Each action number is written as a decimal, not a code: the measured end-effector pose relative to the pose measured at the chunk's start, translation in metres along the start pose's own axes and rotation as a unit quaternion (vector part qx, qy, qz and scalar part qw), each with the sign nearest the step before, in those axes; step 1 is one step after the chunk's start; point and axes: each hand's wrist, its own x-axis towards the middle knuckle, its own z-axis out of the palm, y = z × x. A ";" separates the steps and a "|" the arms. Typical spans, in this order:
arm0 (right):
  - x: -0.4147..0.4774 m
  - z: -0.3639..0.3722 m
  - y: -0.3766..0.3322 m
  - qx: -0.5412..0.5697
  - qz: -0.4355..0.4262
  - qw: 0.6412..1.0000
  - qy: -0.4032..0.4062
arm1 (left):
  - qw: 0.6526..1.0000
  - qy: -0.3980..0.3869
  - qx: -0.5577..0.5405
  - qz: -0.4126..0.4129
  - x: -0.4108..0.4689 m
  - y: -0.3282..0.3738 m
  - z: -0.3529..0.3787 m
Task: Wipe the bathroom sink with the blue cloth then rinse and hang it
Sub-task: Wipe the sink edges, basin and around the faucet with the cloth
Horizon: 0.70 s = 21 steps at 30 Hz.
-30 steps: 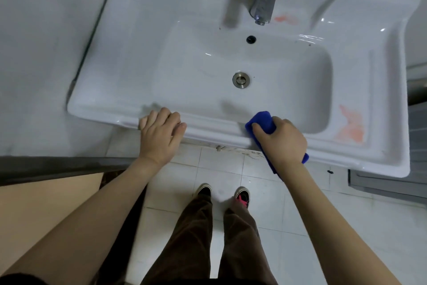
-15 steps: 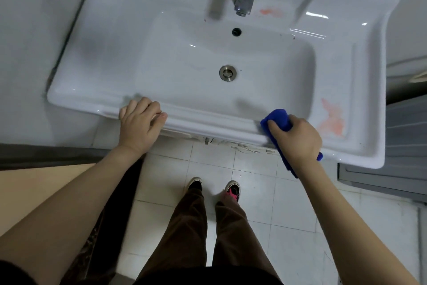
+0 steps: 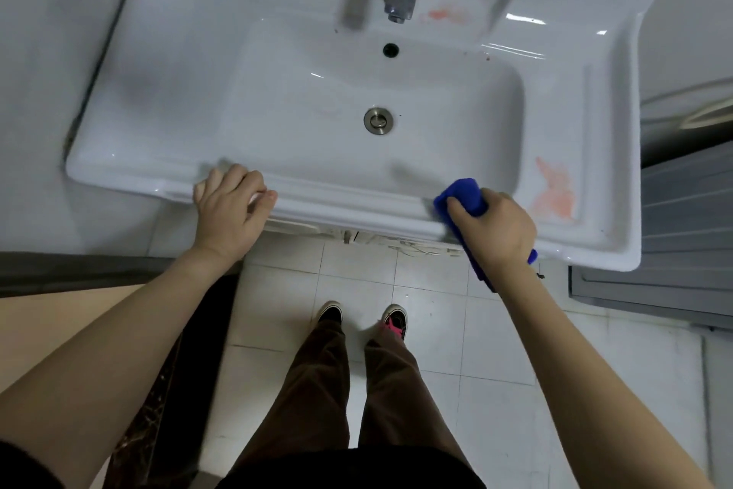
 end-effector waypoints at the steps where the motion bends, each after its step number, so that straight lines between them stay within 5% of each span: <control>1: 0.000 0.003 -0.005 -0.002 0.005 1.000 0.000 | 1.000 0.003 0.000 -0.001 0.000 0.000 0.000; 8: -0.017 0.046 -0.100 0.041 -0.095 0.994 -0.041 | 1.000 -0.003 -0.013 -0.002 0.000 -0.002 0.000; 15: 0.002 0.000 0.007 0.015 -0.038 0.999 -0.012 | 0.997 -0.042 -0.039 -0.048 0.005 0.011 -0.018; 21: 0.010 -0.010 0.039 0.020 -0.019 1.000 -0.011 | 0.993 -0.038 -0.108 -0.025 0.016 0.130 0.006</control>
